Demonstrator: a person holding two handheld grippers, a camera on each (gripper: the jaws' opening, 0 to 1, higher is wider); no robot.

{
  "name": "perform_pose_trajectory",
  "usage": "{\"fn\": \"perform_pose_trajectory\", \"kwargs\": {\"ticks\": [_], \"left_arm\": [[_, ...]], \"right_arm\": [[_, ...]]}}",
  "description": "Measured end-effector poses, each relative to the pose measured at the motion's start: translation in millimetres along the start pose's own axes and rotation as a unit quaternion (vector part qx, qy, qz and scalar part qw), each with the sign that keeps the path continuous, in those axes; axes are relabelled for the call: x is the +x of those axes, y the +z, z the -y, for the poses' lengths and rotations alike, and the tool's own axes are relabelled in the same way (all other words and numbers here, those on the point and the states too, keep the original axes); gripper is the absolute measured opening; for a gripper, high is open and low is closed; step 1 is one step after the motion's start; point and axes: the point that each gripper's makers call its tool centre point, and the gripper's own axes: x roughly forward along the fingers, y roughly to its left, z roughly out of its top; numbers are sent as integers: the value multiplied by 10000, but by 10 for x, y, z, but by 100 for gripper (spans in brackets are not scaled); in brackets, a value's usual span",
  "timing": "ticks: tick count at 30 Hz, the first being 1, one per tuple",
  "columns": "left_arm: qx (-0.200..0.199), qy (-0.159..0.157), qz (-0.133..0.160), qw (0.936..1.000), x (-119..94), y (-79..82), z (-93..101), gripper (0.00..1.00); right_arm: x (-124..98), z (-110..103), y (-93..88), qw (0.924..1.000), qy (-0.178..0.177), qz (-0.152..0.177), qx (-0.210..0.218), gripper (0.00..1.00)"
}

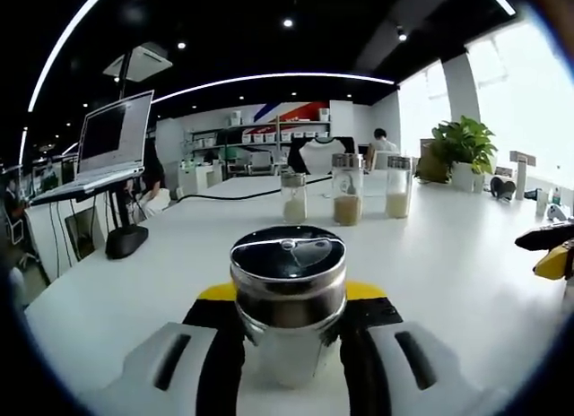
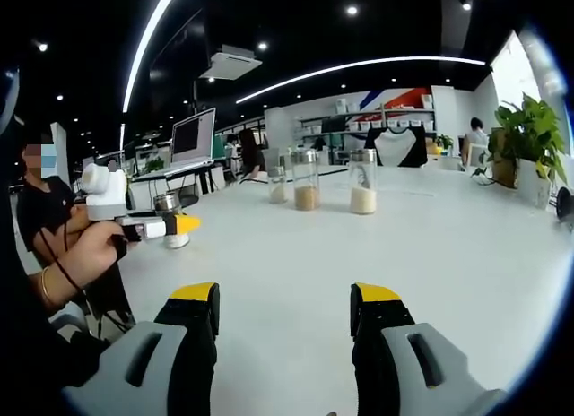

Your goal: Rotate the seasoning bottle until the label or dispensing opening points toward the visible target arrow and the bottle remains upright within the marked orientation range

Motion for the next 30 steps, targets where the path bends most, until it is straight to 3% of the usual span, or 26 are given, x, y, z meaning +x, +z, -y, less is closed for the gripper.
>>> {"fn": "perform_pose_trajectory", "kwargs": {"ticks": [13,21,30], "left_arm": [[80,-420,30,9991,-9,-5,22,41],[350,-697,-123,9969,-44,-31,47,41],[457,-616,-178,9969,-125,-46,-20,41]], "right_arm": [[-14,-3,-8,10000,0,-9,-9,58],[13,-49,10,10000,51,-5,-38,58],[5,-84,12,9999,77,-16,-66,58]]}}
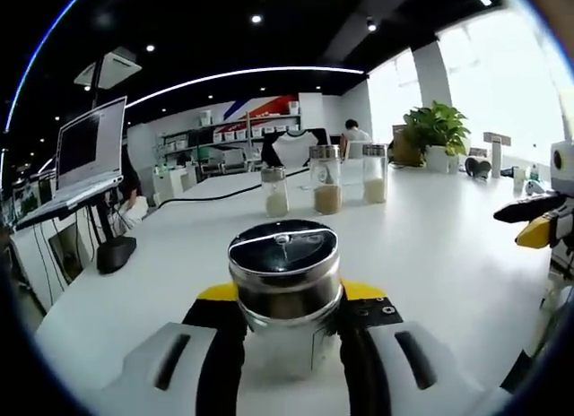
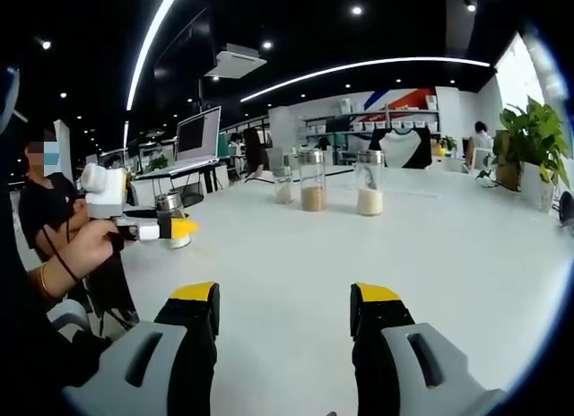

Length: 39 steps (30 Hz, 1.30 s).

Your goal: Rotate the seasoning bottle until the label or dispensing opening points toward the visible target arrow and the bottle remains upright within the marked orientation range

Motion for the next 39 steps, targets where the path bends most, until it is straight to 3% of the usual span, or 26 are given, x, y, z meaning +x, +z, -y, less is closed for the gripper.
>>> {"fn": "perform_pose_trajectory", "kwargs": {"ticks": [6,14,16,21,29,32,39], "left_arm": [[-67,5,41,10000,-29,3,-19,40],[-96,-507,213,9984,-25,18,22,39],[36,-923,246,9954,-10,25,85,39],[110,-1437,237,9893,28,35,116,39],[-59,-1849,375,9820,84,67,94,39],[55,-2234,454,9737,86,78,175,39],[389,-2749,440,9597,109,105,282,39]], "right_arm": [[-14,-22,-4,10000,5,4,-6,58],[-48,-27,-37,10000,-29,-5,15,58],[-59,-25,-41,10000,-38,-2,22,58],[-62,-17,-47,10000,-63,-7,28,58],[-81,2,-32,9999,-113,10,13,58],[-88,14,-37,9999,-132,6,22,58],[-95,21,-61,9999,-132,-27,45,58]]}}
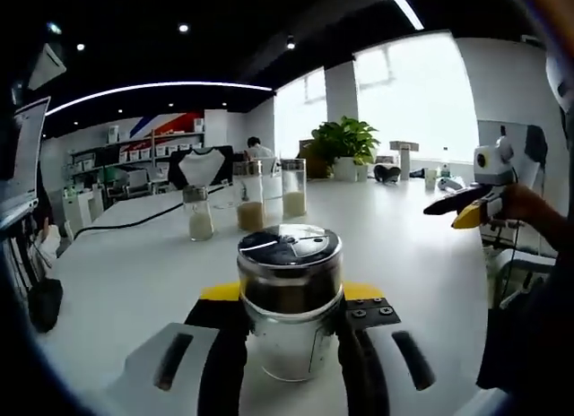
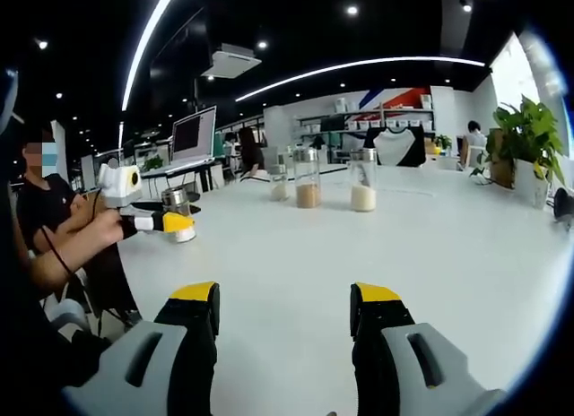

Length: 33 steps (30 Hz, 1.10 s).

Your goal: Rotate the seasoning bottle until the label or dispensing opening points toward the visible target arrow and the bottle remains upright within the marked orientation range

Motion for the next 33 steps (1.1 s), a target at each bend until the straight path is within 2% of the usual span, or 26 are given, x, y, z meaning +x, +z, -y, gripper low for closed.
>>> {"fn": "perform_pose_trajectory", "kwargs": {"ticks": [5,10,17,20,33], "left_arm": [[-117,-440,131,9989,23,57,92,39],[4,-618,19,9981,56,8,143,39],[57,-970,195,9951,40,43,198,39],[74,-1255,238,9918,17,51,236,39],[167,-1432,243,9893,21,41,220,39]], "right_arm": [[-4,19,-11,10000,-22,-17,20,58],[5,35,5,10000,-33,-9,14,58],[61,25,12,10000,10,-43,12,58],[90,13,18,10000,55,-54,-2,58],[140,2,10,9999,88,-109,-2,58]]}}
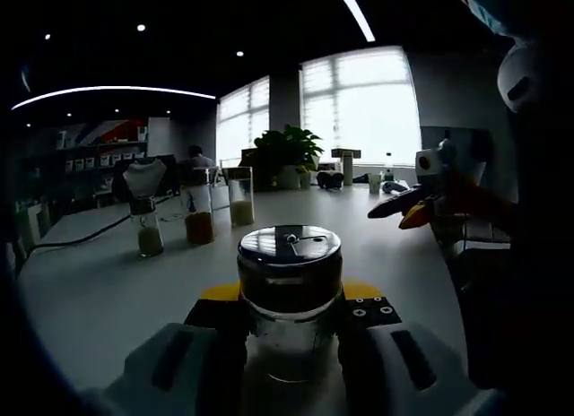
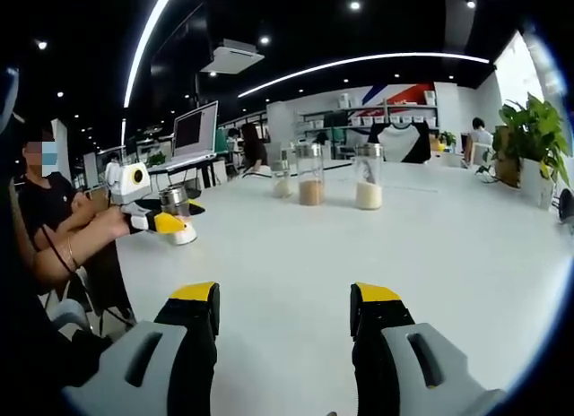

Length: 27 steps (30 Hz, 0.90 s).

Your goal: Rotate the seasoning bottle until the label or dispensing opening points toward the visible target arrow and the bottle remains upright within the marked orientation range

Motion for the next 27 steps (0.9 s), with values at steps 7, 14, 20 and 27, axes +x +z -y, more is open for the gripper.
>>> {"fn": "perform_pose_trajectory", "kwargs": {"ticks": [7,14,20,27], "left_arm": [[115,-149,-78,9998,0,-24,5,39],[313,139,-456,9984,11,-69,-8,41],[241,373,-389,9983,-33,-22,15,43],[-202,1337,-148,9907,-96,64,-78,43]], "right_arm": [[-2,3,-12,10000,-8,-37,-28,58],[-5,-17,-26,10000,1,-32,-10,58],[-20,-32,-44,10000,-1,-31,-1,58],[-37,-45,-68,10000,12,-42,-9,58]]}}
